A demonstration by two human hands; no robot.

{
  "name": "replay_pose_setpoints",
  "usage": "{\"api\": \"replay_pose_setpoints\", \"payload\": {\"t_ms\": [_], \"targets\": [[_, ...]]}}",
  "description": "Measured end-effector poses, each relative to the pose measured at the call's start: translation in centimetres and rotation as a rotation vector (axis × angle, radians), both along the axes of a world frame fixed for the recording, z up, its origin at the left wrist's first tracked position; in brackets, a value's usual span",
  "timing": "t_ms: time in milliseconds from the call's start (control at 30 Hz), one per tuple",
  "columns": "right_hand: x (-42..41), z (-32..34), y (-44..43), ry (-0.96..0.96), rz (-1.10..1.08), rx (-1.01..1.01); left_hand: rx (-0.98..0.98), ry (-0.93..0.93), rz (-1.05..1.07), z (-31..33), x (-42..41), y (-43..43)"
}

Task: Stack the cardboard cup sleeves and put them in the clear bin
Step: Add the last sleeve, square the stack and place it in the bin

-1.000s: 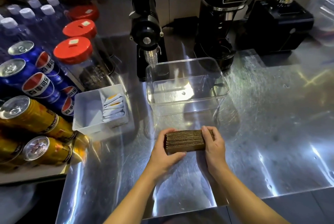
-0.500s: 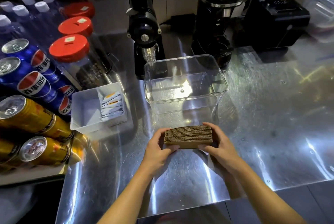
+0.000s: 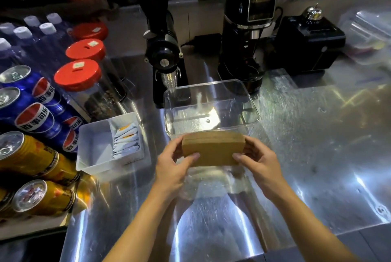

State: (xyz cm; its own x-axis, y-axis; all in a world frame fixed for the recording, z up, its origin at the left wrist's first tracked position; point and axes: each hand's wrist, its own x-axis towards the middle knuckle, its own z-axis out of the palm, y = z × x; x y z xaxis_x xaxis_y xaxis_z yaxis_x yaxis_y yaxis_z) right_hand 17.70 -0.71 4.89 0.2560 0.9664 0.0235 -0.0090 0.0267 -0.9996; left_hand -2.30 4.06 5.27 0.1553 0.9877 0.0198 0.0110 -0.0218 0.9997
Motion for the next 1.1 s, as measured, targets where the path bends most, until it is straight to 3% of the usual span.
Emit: {"api": "replay_pose_setpoints", "payload": {"t_ms": [133,267,400,533,700,967,1100], "targets": [[0.4,3.7,4.1,0.049,0.021,0.078,0.134,-0.013,0.034,3.0,1.3,3.8],[0.8,5.0,8.4,0.063,-0.026,0.017,0.098,0.067,0.081,4.1,2.8,7.6],[1.4,4.8,12.0,0.028,-0.041,-0.15,-0.027,0.257,0.136,3.3,4.3,10.9],[1.9,3.6,14.2,-0.006,-0.009,-0.374,-0.235,0.31,0.119,1.6,5.6,12.7],[2.6,2.4,17.2,-0.255,0.002,-0.661,-0.392,0.395,0.179,-0.5,6.3,14.1],[3.0,-0.5,20.2,-0.243,0.011,-0.673,-0.457,0.503,0.257,-1.4,7.2,16.5],[3.1,-1.1,21.2,-0.364,-0.012,-0.674,-0.445,0.509,0.27,-1.8,7.5,17.5]]}}
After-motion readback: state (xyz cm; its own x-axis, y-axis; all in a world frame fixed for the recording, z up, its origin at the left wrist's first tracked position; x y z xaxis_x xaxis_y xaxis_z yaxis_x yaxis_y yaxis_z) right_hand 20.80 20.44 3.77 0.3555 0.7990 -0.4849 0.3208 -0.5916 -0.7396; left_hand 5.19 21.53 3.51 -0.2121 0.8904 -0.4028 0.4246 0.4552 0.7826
